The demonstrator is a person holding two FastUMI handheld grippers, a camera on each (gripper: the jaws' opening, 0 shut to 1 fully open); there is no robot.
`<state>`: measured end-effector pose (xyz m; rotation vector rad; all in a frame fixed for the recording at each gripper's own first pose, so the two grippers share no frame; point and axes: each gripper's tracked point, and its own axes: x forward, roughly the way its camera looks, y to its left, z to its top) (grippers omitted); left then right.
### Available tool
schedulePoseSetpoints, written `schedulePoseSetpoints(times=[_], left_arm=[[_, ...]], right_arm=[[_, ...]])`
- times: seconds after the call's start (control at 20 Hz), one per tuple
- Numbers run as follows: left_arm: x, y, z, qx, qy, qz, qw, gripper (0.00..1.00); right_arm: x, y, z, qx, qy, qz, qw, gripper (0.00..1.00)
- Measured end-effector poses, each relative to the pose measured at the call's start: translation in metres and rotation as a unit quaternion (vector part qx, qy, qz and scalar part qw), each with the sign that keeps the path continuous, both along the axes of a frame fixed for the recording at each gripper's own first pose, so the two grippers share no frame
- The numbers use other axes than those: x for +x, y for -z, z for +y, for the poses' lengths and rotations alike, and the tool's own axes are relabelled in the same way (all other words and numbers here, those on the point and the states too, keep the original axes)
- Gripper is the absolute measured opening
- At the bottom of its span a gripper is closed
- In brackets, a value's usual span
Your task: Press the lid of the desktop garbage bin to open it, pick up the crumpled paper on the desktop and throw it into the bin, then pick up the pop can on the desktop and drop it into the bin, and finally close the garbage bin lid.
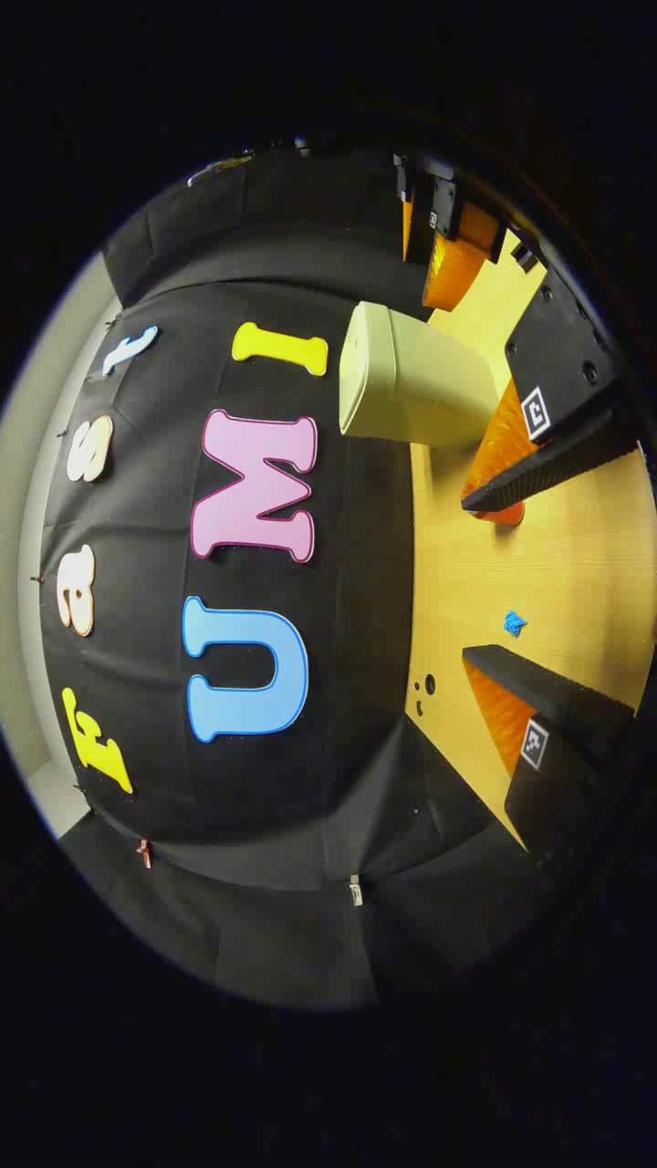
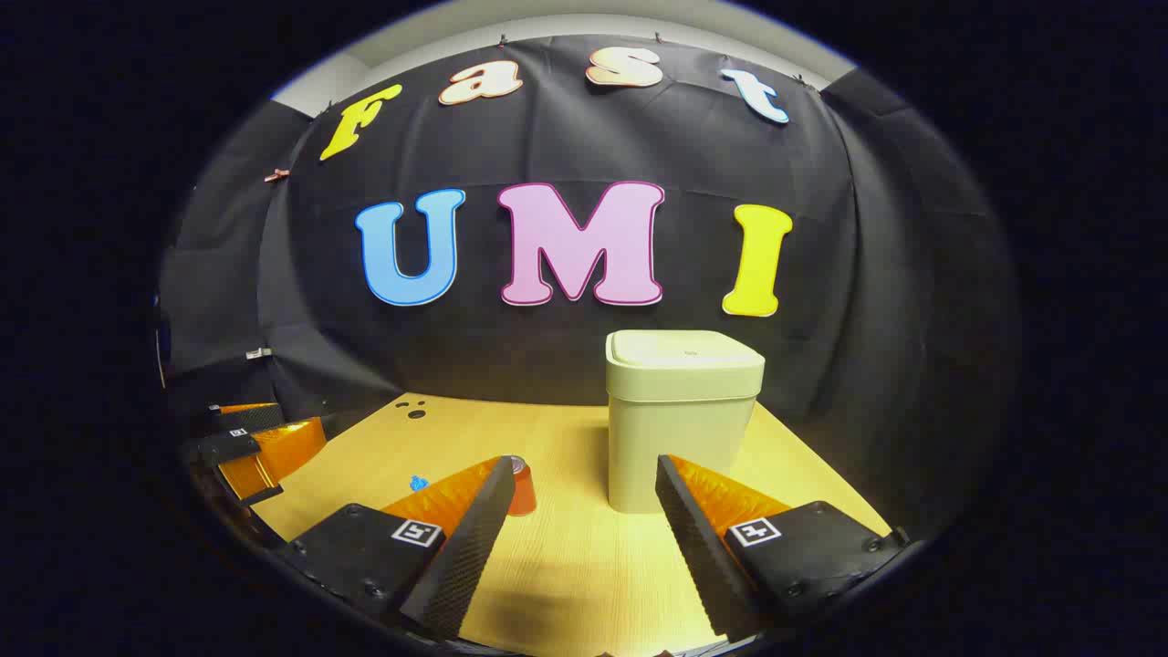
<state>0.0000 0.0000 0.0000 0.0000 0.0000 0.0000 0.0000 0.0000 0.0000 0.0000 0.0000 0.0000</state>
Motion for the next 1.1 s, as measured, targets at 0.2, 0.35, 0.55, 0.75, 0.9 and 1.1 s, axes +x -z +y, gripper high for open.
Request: schedulePoseSetpoints(times=[0.2, 0.35, 0.55, 0.75, 0.9, 1.1], left_arm=[[0.002, 0.006, -0.011, 0.004, 0.015, 0.005, 1.000, 0.95], [0.006, 0.010, -0.014, 0.011, 0.016, 0.011, 1.000, 0.95], [0.011, 0.016, -0.019, 0.007, 0.013, 0.020, 1.000, 0.95], [0.019, 0.012, -0.026, 0.012, 0.011, 0.020, 1.000, 0.95], [0.029, 0.008, -0.037, 0.009, 0.011, 0.018, 1.000, 0.95], [0.041, 0.009, -0.051, 0.016, 0.009, 0.023, 1.000, 0.95]], right_arm=[[0.001, 0.005, -0.014, 0.000, 0.013, 0.006, 1.000, 0.98], [0.000, 0.003, -0.026, 0.001, 0.021, 0.006, 1.000, 0.98], [0.008, -0.005, -0.047, -0.003, 0.039, 0.000, 0.999, 0.98], [0.019, -0.013, -0.057, -0.012, 0.031, -0.001, 0.999, 0.98], [0.026, -0.017, -0.060, -0.028, 0.014, 0.001, 1.000, 0.98], [0.038, -0.020, -0.063, -0.031, -0.008, 0.005, 0.999, 0.98]])
